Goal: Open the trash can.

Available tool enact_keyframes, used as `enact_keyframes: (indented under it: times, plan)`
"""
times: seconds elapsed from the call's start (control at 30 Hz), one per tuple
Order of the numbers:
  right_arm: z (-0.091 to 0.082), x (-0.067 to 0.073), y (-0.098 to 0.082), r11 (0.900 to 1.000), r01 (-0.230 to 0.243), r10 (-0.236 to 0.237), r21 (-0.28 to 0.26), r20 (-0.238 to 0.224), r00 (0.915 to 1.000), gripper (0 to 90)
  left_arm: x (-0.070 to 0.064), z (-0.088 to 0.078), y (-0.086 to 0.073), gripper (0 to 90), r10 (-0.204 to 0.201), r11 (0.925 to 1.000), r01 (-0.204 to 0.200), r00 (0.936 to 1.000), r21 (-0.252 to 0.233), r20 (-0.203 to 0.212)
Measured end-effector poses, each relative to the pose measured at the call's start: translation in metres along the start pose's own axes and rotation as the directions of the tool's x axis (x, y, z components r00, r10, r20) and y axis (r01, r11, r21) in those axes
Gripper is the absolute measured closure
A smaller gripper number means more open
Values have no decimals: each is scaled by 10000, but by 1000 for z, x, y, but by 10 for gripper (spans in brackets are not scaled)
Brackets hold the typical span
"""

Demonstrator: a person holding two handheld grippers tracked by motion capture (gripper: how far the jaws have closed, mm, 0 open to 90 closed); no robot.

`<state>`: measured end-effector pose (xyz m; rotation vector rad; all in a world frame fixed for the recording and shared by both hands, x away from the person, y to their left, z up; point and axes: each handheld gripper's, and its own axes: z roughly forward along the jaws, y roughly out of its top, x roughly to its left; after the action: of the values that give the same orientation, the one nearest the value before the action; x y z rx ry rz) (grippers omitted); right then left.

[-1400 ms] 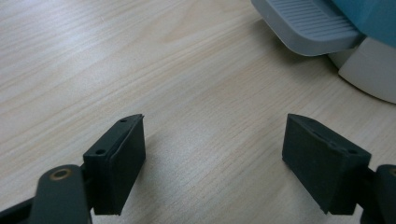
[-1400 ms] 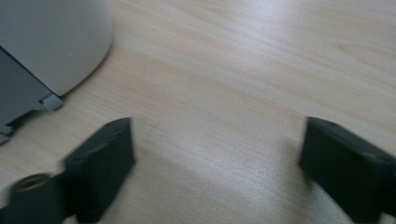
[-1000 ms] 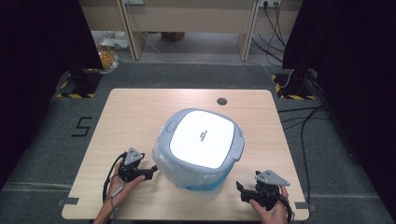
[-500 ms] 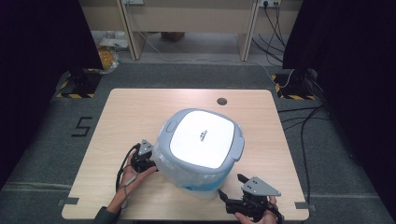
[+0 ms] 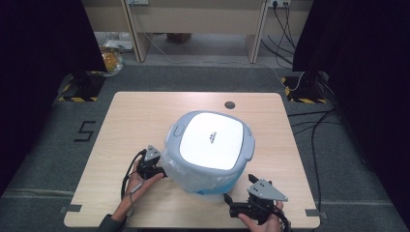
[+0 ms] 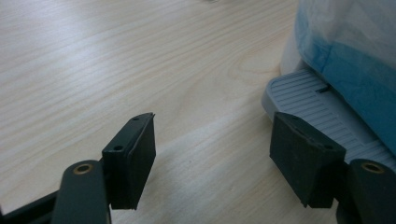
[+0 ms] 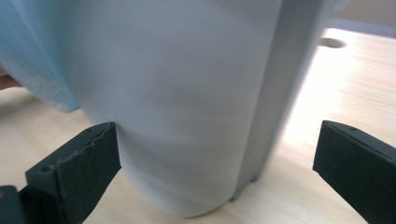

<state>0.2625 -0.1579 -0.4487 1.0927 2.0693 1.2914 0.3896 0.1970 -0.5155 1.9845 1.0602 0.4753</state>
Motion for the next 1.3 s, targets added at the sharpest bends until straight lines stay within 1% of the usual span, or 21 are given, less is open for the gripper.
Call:
enact_keyframes:
  times: [0.03, 0.07, 0.17, 0.2, 0.27, 0.33, 0.37, 0.4, 0.47, 0.53, 0.57, 0.6, 0.7, 0.73, 0.77, 0.83, 1.0, 1.07, 1.1, 1.17, 1.3]
  plan:
    - [-1, -10, 0, 9997, -220, 224, -145, 296, 9993, 7, -2, 2, 0, 321, 146, 9999, -145, 9999, 69, -89]
    - [-1, -10, 0, 9997, -220, 224, -145, 296, 9993, 7, -4, 3, -1, 321, 200, 9998, -198, 9997, 102, -161]
    - [-1, -26, 2, 9992, -298, 312, -256, 593, 9977, 8, -12, 9, -1, 342, 551, 9983, -544, 9980, 230, -321]
    - [0, -41, 5, 9988, -314, 348, -369, 940, 9950, 16, -14, 10, 0, 342, 586, 9981, -580, 9979, 230, -275]
    - [1, -46, 6, 9985, -359, 397, -405, 984, 9944, 22, -19, 10, 0, 337, 607, 9979, -604, 9981, 218, -142]
    - [5, -63, 11, 9971, -579, 628, -499, 1030, 9927, 30, -23, 11, 0, 337, 692, 9974, -690, 9976, 230, -62]
    - [5, -63, 11, 9971, -579, 628, -499, 1030, 9927, 30, -26, 12, 0, 337, 812, 9965, -810, 9967, 223, -84]
    - [9, -74, 16, 9970, -566, 620, -530, 1059, 9924, 32, -32, 12, 1, 338, 952, 9952, -952, 9955, 233, -9]
    - [10, -76, 18, 9969, -577, 630, -530, 1056, 9924, 42, -35, 13, 2, 337, 1056, 9940, -1057, 9944, 266, 59]
    - [11, -86, 24, 9959, -581, 646, -687, 967, 9932, 162, -41, 13, 3, 330, 1113, 9935, -1118, 9936, 227, 214]
    - [10, -87, 24, 9951, -651, 722, -748, 966, 9927, 165, -46, 14, 3, 320, 1098, 9937, -1107, 9929, 183, 462]
    - [10, -87, 25, 9940, -752, 830, -788, 1000, 9915, 150, -46, 14, 3, 312, 1098, 9937, -1107, 9929, 183, 462]
    - [8, -84, 23, 9947, -714, 787, -739, 1002, 9918, 151, -49, 14, 4, 277, 1215, 9924, -1223, 9911, 126, 542]
    - [8, -81, 21, 9949, -734, 799, -699, 959, 9922, 152, -47, 13, 5, 277, 1057, 9943, -1063, 9922, 55, 665]
    - [6, -71, 15, 9960, -700, 744, -553, 826, 9938, 151, -44, 10, 6, 273, 884, 9961, -881, 9939, -74, 658]
    - [6, -62, 10, 9976, -529, 563, -443, 789, 9953, 149, -37, 7, 9, 269, 676, 9973, -664, 9970, -324, 377]
    - [14, -45, 4, 9978, -487, 511, -455, 530, 9973, 148, -34, 12, 17, 266, 599, 9975, -586, 9977, -394, 329]
    - [15, -43, 5, 9976, -495, 518, -482, 463, 9976, 148, -38, 17, 19, 266, 715, 9971, -704, 9968, -297, 356]
    - [17, -41, 6, 9973, -539, 557, -507, 355, 9978, 147, -39, 17, 19, 267, 760, 9964, -750, 9968, -392, 249]
    - [20, -39, 8, 9970, -566, 584, -529, 322, 9978, 148, -40, 17, 20, 289, 755, 9967, -746, 9968, -320, 272]
    - [28, -41, 11, 9964, -551, 586, -637, 537, 9968, 123, -43, 17, 21, 318, 721, 9972, -715, 9969, -199, 311]
